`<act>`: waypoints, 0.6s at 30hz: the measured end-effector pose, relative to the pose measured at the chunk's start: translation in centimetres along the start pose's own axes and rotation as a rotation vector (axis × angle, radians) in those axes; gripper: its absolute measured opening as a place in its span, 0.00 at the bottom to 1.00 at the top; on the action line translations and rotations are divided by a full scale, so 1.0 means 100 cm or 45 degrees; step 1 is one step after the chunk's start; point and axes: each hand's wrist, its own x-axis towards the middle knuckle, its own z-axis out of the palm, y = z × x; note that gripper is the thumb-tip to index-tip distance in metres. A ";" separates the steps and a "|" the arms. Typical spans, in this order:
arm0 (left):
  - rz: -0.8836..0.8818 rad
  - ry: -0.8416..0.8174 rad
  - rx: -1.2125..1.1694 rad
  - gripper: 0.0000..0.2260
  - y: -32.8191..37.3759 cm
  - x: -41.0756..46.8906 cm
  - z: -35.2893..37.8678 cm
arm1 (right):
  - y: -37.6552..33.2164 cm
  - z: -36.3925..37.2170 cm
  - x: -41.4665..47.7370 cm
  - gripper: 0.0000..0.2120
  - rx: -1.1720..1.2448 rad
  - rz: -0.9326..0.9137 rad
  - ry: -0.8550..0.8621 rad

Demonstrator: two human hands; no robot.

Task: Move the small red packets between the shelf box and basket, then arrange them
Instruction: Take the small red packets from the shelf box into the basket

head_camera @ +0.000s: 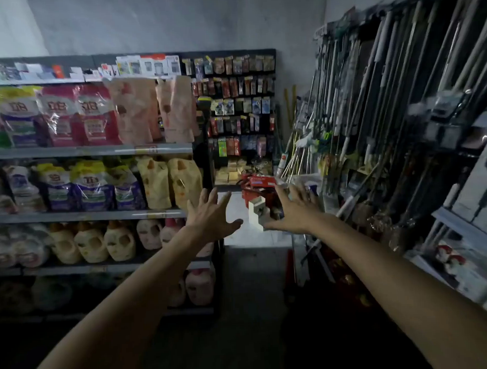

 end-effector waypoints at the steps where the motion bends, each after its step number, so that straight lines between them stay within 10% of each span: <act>1: 0.005 -0.024 0.009 0.43 -0.002 0.004 0.007 | -0.001 0.005 0.003 0.60 -0.025 -0.002 -0.029; 18: 0.034 -0.205 0.018 0.42 -0.031 0.215 0.125 | 0.047 0.077 0.228 0.57 -0.017 0.055 -0.145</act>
